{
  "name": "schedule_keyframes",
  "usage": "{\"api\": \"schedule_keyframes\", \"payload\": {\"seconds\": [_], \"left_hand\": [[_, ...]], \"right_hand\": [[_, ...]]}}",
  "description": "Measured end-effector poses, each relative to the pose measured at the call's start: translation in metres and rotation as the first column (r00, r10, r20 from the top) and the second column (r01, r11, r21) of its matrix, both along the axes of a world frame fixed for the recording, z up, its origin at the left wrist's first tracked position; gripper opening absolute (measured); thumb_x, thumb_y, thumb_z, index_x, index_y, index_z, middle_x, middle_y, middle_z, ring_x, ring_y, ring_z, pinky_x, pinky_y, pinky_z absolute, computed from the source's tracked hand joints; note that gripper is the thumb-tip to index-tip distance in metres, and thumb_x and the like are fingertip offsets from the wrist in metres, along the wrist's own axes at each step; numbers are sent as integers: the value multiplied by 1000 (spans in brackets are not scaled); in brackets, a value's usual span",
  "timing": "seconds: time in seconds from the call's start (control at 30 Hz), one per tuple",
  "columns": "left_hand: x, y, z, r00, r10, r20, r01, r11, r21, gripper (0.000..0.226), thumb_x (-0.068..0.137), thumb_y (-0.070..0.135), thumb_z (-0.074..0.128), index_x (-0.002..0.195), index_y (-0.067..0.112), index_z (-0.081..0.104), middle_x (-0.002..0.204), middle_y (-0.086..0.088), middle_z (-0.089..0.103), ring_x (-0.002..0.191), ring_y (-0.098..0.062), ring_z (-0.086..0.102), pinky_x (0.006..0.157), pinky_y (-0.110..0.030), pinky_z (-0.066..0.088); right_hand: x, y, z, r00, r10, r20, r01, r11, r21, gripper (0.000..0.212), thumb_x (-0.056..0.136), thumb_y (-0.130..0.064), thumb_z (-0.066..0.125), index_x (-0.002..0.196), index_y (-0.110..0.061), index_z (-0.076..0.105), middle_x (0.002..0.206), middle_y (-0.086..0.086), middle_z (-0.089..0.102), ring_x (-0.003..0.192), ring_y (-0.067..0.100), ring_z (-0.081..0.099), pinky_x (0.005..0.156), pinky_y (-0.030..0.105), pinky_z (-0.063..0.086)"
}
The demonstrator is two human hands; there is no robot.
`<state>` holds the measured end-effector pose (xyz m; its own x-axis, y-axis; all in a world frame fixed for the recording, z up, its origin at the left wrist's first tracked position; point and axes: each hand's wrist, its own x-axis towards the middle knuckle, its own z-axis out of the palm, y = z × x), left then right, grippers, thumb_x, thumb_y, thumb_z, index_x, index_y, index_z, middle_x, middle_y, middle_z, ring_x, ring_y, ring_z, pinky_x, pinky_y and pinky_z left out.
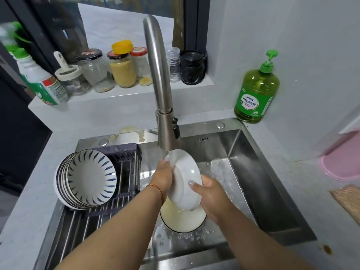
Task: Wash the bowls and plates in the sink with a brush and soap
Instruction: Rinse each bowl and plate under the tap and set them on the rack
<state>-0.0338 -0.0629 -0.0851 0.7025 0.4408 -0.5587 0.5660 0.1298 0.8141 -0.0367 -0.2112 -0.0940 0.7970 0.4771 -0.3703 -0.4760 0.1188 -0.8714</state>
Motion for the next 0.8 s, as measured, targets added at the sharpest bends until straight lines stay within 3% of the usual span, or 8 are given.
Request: {"api": "schedule_keyframes", "payload": {"seconds": [0.13,0.2,0.3,0.37,0.47,0.53,0.67,0.8], "left_hand": [[-15,17,-21,995,90,-46,-93,994,-65,49,93,53,34,136,32,43,125,-5,59,112,-31,56,101,-53,44],[-23,20,-18,984,180,-18,-180,971,-158,39,100,44,39,134,27,47,117,-4,63,104,-27,61,93,-49,51],[-31,28,-19,960,278,33,-255,917,-306,35,99,36,50,128,17,52,117,-8,66,97,-26,65,75,-39,57],[-35,34,-19,945,321,61,-279,890,-361,37,97,30,57,127,9,54,116,-12,68,97,-29,68,71,-39,58],[-39,43,-11,921,376,106,-297,850,-434,35,94,18,60,123,0,58,106,-13,72,91,-27,70,70,-41,61],[-43,49,-3,913,388,124,-284,824,-490,33,93,16,61,121,0,59,105,-13,73,93,-28,70,75,-47,59],[-49,53,10,909,398,121,-277,796,-538,35,87,15,67,120,5,60,109,-16,72,101,-34,68,80,-59,55],[-51,48,17,865,476,155,-337,783,-523,30,86,5,67,114,-1,60,109,-22,69,93,-35,68,72,-53,58]], "right_hand": [[7,4,1,983,18,-181,30,965,259,44,83,-11,63,125,-1,55,121,22,63,114,39,59,98,53,45],[13,9,0,973,14,-232,64,943,326,45,85,-13,60,128,-1,52,125,22,61,117,38,57,100,53,43],[16,18,0,945,-9,-326,155,891,426,69,73,-22,79,132,-1,50,131,22,57,121,36,55,98,50,47],[14,23,1,906,-39,-422,241,867,437,67,73,-24,77,131,-2,52,126,20,61,114,32,61,87,47,55],[10,30,-2,851,-69,-521,328,845,424,34,95,-22,45,120,-3,58,108,16,70,92,29,71,71,45,59],[6,37,-2,828,-73,-556,364,824,434,32,100,-24,38,112,-3,60,101,17,72,84,30,72,63,45,59],[0,50,1,817,-72,-572,372,824,427,33,99,-26,41,118,-6,59,107,17,71,91,32,70,74,48,58],[-4,61,8,810,-88,-580,384,827,411,35,99,-32,42,107,-5,63,98,18,72,103,34,60,92,51,44]]}}
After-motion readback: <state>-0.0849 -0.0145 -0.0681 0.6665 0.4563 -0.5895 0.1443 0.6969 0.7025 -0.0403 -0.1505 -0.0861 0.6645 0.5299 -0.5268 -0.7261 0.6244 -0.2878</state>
